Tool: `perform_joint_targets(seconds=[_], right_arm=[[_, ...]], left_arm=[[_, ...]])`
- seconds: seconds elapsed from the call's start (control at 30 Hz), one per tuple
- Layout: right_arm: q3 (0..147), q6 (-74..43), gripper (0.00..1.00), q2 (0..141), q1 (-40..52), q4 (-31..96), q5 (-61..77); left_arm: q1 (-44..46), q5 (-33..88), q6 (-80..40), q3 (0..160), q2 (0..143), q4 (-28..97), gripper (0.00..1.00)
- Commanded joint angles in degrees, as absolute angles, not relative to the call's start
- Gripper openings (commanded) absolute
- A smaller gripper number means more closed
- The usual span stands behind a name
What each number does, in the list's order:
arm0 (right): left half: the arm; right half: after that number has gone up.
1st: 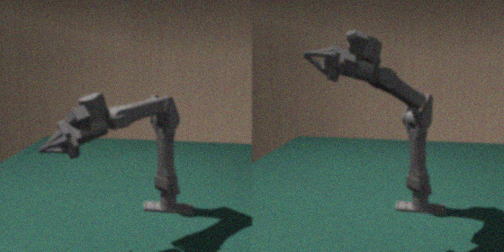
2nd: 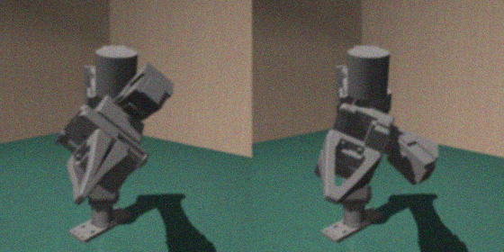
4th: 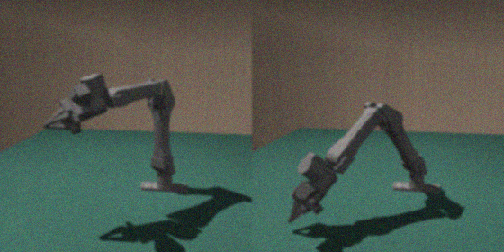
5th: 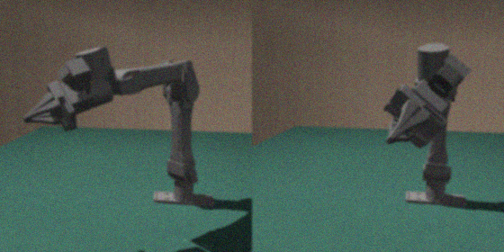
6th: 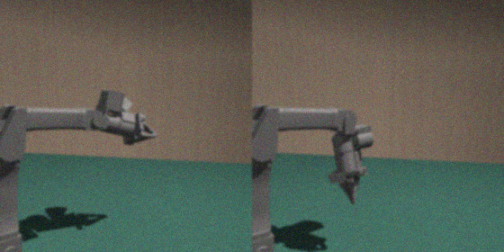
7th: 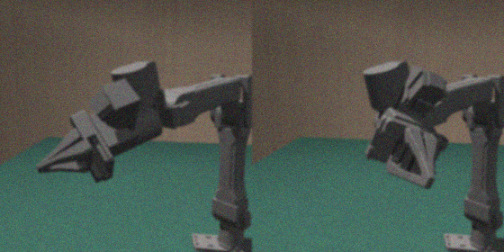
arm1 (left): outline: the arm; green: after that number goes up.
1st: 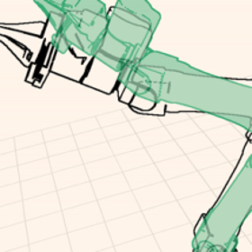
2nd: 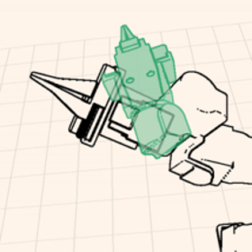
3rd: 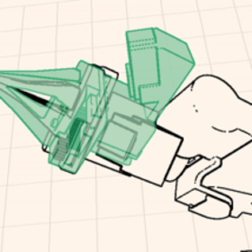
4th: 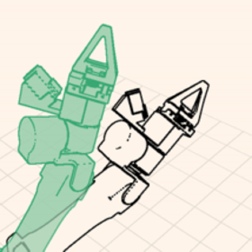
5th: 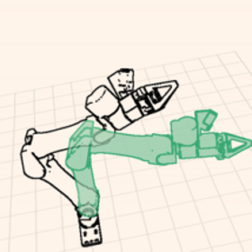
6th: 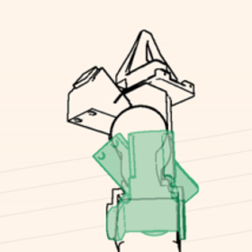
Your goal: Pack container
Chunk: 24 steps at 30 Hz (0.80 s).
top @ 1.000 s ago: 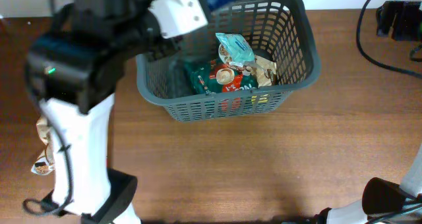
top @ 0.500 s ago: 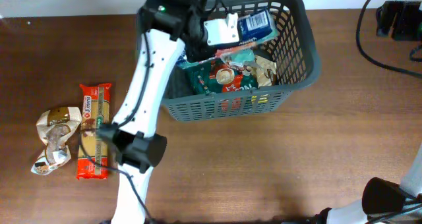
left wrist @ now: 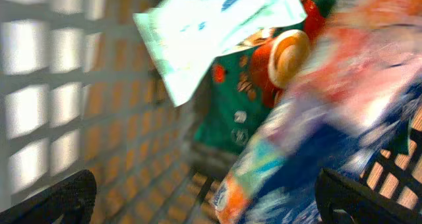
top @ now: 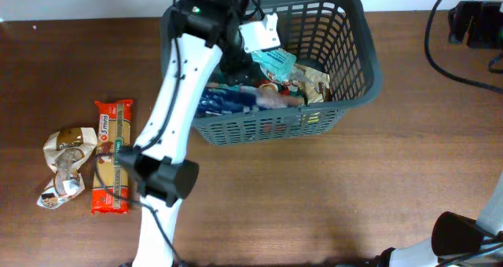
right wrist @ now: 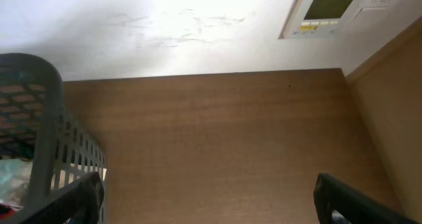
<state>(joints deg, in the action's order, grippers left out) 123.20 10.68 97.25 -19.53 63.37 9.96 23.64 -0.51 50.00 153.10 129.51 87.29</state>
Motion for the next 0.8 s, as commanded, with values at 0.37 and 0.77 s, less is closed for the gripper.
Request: perform_joint_targets(seconds=[0.37, 0.77], right_arm=[[123.0, 10.4, 0.99, 97.3, -19.9, 63.3, 9.5], [123.0, 10.4, 0.99, 97.3, -19.9, 63.3, 9.5]], left_arm=[[0.8, -3.0, 38.9, 124.0, 77.1, 83.9, 0.99], [-18.5, -2.9, 20.9, 80.1, 72.2, 70.2, 0.99]])
